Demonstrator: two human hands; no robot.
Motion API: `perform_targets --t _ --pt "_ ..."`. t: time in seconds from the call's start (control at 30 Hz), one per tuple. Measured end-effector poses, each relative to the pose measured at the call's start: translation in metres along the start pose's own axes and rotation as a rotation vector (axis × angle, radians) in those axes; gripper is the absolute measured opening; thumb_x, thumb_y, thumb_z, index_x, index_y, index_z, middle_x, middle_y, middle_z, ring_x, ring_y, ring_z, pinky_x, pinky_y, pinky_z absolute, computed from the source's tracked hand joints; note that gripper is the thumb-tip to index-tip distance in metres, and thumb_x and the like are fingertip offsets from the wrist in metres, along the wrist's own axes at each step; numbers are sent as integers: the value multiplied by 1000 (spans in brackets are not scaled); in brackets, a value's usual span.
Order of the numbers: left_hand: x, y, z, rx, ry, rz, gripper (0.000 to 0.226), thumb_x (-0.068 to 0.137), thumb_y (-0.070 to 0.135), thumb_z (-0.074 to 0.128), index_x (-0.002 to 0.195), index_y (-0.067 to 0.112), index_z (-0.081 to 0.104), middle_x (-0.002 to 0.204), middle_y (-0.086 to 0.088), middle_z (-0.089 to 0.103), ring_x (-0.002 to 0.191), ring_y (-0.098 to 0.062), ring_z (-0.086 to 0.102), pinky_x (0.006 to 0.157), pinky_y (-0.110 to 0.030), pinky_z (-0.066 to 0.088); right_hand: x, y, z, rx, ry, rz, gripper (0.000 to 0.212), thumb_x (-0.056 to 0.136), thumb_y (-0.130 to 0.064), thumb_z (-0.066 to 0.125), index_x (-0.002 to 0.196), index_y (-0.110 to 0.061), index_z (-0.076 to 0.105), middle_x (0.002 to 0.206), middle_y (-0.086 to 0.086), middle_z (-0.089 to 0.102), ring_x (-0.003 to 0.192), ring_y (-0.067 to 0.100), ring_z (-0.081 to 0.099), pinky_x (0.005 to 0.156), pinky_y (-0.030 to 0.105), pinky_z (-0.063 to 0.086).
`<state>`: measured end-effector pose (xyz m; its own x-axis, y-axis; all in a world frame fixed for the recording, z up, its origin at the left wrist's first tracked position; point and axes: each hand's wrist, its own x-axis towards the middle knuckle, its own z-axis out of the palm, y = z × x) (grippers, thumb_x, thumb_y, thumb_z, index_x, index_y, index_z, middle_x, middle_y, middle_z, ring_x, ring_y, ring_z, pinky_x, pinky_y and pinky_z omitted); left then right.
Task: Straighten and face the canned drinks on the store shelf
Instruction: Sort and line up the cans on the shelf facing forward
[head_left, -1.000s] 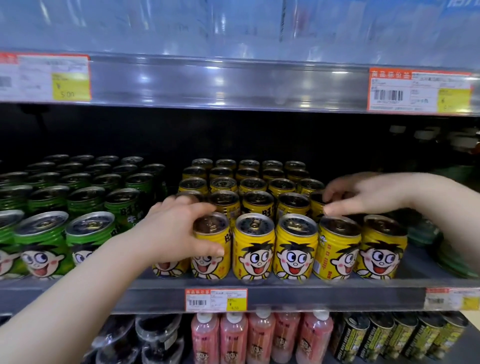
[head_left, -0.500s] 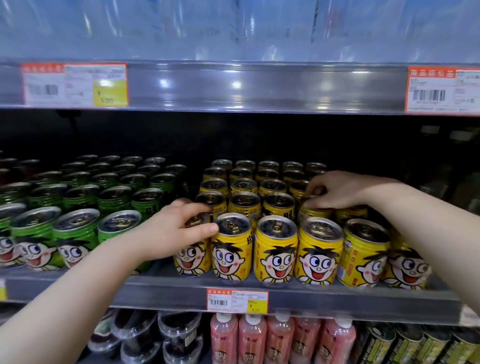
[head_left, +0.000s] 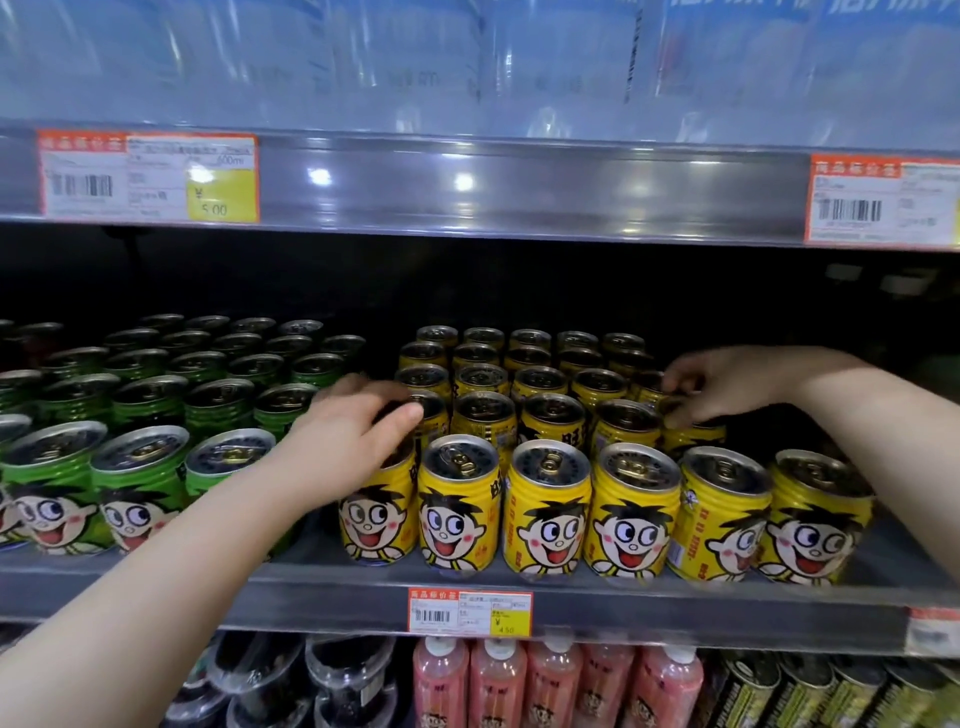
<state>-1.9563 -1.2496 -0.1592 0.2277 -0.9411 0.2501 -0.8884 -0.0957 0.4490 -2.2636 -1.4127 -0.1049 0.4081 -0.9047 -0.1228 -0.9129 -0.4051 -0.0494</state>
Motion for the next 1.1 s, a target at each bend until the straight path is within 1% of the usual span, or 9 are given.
perform_targets --t 0.1,0.23,0.43,0.57,0.7,0.8,0.9,1.0,1.1 --pt "17 11 -2 -62 -14 -33 42 91 45 48 129 29 50 139 -5 40 126 -27 42 100 -33 37 0 2 12 -46 -45 54 50 72 -45 74 108 -34 41 116 0 46 103 20 47 80 29 45" --pt "35 22 -1 -20 -60 -81 53 86 41 59 135 29 44 146 -7 34 131 -27 39 102 -33 36 -5 -1 11 -35 -47 49 54 72 -36 75 113 -34 41 121 2 44 101 21 49 70 26 47" --pt "43 23 7 126 -152 -113 52 85 35 62 134 24 48 146 -8 33 129 -26 40 101 -31 39 -6 -13 6 -151 -122 144 75 68 -26 78 132 -28 39 123 4 47 104 21 47 82 29 47" --pt "46 22 9 157 -147 -110 50 86 34 62 132 23 49 144 -9 33 128 -26 41 102 -31 40 -6 -30 4 -330 -163 165 80 73 -26 76 141 -19 33 140 7 44 123 23 45 79 24 37" --pt "48 21 9 156 -146 -100 46 86 30 61 130 22 51 143 -8 35 126 -25 43 100 -31 41 -1 -34 1 -140 -96 37 73 74 -38 74 136 -21 40 133 3 49 117 21 49 86 24 41" --pt "48 21 9 161 -144 -98 45 86 29 61 129 22 52 142 -7 36 125 -25 44 99 -31 42 0 -39 4 -49 -129 -73 80 75 -34 74 142 -28 31 140 0 44 123 20 46 96 27 39" --pt "48 21 9 166 -147 -95 45 85 32 63 128 23 52 142 -7 36 126 -24 43 97 -30 41 1 -40 7 -49 -150 -63 80 73 -31 76 141 -32 31 144 2 42 124 22 46 98 30 41" --pt "47 21 7 151 -155 -95 44 85 33 63 127 23 54 141 -6 37 125 -24 43 97 -28 40 4 -44 7 -115 -130 -7 80 70 -28 79 138 -26 36 137 4 47 117 23 49 95 32 46" --pt "46 22 3 121 -171 -96 41 84 31 65 123 21 57 137 -4 43 120 -22 48 90 -25 42 6 -56 3 -129 -129 -17 85 72 -34 76 143 -25 30 144 5 40 127 24 43 100 32 43"
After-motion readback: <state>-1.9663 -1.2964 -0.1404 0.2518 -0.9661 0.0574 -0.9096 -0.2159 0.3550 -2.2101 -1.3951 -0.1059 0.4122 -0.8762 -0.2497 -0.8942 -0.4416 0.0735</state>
